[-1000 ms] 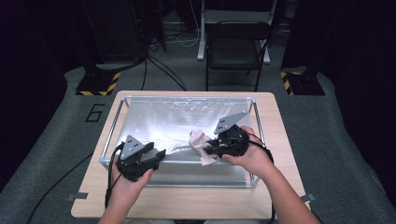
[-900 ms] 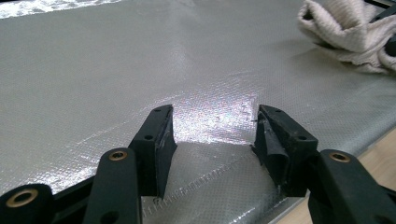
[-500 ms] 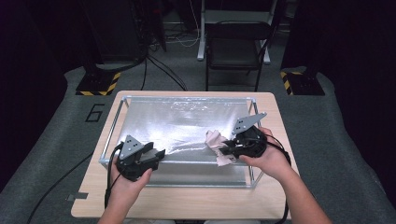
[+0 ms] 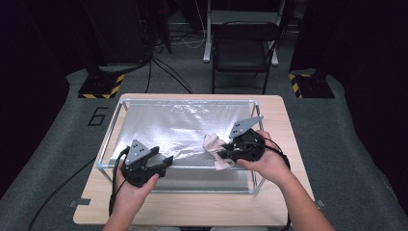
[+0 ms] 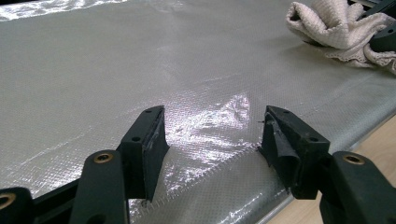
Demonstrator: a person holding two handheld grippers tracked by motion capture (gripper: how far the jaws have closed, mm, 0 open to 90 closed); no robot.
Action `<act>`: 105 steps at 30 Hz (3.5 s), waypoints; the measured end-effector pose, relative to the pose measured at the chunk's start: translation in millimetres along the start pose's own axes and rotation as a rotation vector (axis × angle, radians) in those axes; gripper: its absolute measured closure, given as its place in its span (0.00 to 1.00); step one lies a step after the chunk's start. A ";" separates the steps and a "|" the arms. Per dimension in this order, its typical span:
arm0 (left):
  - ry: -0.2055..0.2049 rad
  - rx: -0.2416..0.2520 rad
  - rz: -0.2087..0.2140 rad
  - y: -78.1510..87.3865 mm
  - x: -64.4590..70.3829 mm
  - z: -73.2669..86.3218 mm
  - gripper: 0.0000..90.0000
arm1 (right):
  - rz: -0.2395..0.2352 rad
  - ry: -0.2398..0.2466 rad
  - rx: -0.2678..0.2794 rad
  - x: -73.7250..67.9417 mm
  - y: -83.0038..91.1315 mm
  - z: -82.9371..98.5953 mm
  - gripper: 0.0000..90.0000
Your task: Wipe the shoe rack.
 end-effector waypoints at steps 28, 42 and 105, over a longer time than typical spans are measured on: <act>0.015 0.001 -0.012 -1.4 -1.3 1.4 0.46 | 0.044 -0.064 0.043 12.9 43.2 34.8 0.84; 0.013 0.003 -0.020 -1.2 -1.9 2.0 0.46 | 0.014 -0.027 0.055 3.6 19.5 19.7 0.84; 0.008 0.013 -0.008 -1.1 -3.7 1.2 0.45 | 0.169 -0.132 0.144 28.3 107.7 51.0 0.85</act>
Point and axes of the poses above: each handheld gripper's, and its own axes: y roughly backward along the jaws, z roughly out of its underside, x roughly to its right, the point moved 1 cm from there along -y, roughly forward along the jaws, and after that the axes turned 7 degrees about x, right-handed, at the moved point
